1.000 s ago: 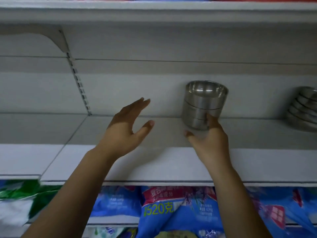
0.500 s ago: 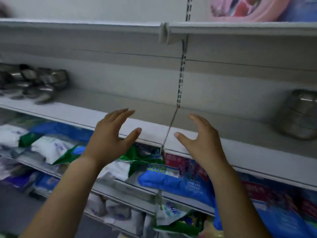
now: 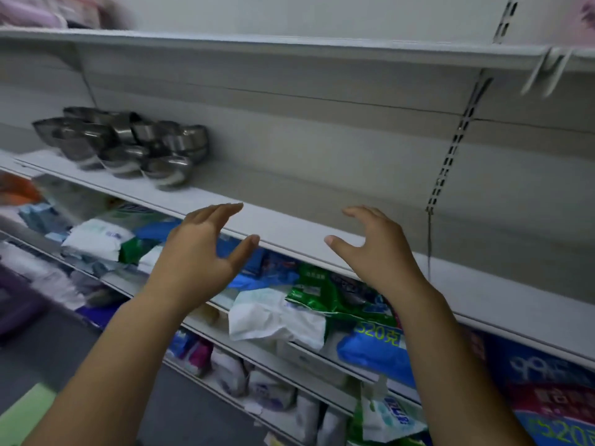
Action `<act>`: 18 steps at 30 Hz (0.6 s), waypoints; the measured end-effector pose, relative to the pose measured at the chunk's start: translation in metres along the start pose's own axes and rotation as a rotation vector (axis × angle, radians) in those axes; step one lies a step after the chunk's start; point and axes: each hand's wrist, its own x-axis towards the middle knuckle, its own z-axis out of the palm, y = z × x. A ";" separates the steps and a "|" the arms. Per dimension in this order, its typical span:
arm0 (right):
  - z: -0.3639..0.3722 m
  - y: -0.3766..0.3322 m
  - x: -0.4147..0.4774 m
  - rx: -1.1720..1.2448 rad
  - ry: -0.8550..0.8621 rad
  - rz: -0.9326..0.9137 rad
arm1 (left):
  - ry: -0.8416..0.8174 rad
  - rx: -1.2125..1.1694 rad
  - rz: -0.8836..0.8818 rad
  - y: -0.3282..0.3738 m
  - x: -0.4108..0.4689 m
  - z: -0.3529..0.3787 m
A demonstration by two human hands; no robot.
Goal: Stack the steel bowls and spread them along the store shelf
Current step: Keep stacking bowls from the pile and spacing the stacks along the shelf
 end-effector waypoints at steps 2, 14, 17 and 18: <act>0.021 -0.019 0.018 0.023 -0.016 -0.027 | 0.018 0.022 -0.033 -0.026 0.008 -0.015; 0.159 -0.126 0.124 0.142 -0.068 -0.231 | 0.133 0.094 -0.154 -0.193 0.079 -0.058; 0.194 -0.140 0.146 0.146 -0.108 -0.233 | 0.146 0.122 -0.193 -0.229 0.091 -0.063; 0.205 -0.144 0.153 0.142 -0.121 -0.234 | 0.139 0.116 -0.219 -0.241 0.094 -0.064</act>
